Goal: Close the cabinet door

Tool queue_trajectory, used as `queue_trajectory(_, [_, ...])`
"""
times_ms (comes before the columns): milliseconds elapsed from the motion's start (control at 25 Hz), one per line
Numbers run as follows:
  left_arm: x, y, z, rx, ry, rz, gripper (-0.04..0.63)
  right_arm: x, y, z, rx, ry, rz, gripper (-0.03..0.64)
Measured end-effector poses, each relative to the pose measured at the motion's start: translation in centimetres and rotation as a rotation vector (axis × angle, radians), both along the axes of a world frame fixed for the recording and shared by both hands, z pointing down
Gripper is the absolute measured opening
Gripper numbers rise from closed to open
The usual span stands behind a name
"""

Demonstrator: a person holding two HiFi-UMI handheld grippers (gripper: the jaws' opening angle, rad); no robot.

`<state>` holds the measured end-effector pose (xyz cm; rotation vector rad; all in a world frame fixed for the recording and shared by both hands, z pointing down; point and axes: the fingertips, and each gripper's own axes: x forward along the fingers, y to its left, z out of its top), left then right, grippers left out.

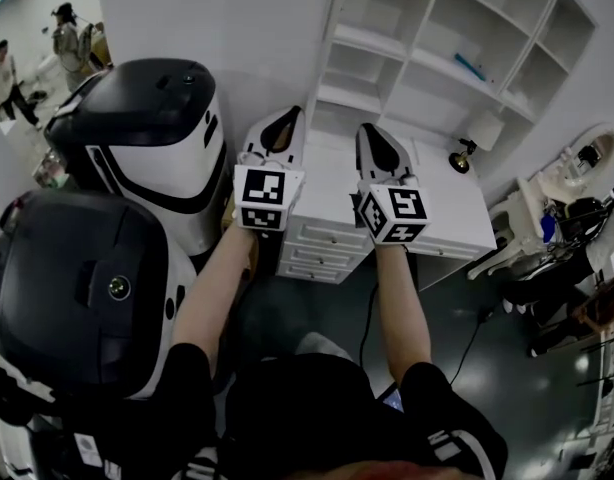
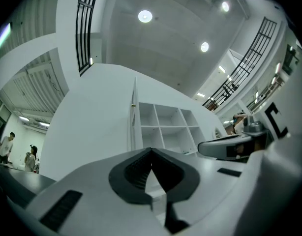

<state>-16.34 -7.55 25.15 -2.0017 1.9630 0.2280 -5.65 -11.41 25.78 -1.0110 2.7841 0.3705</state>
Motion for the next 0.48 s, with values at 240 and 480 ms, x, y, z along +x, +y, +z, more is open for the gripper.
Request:
queue_trajectory(240, [-2.3,-1.3,0.9,-0.01,0.016,-0.001,0.011,-2.9,-1.2,0.2,-0.003,0.007,-0.023,0.02])
queue_trajectory(480, [-4.2,-4.0,0.6,0.01,0.015,-0.008,0.011,-5.2,-3.9,-0.1,0.029,0.009,-0.043,0.02])
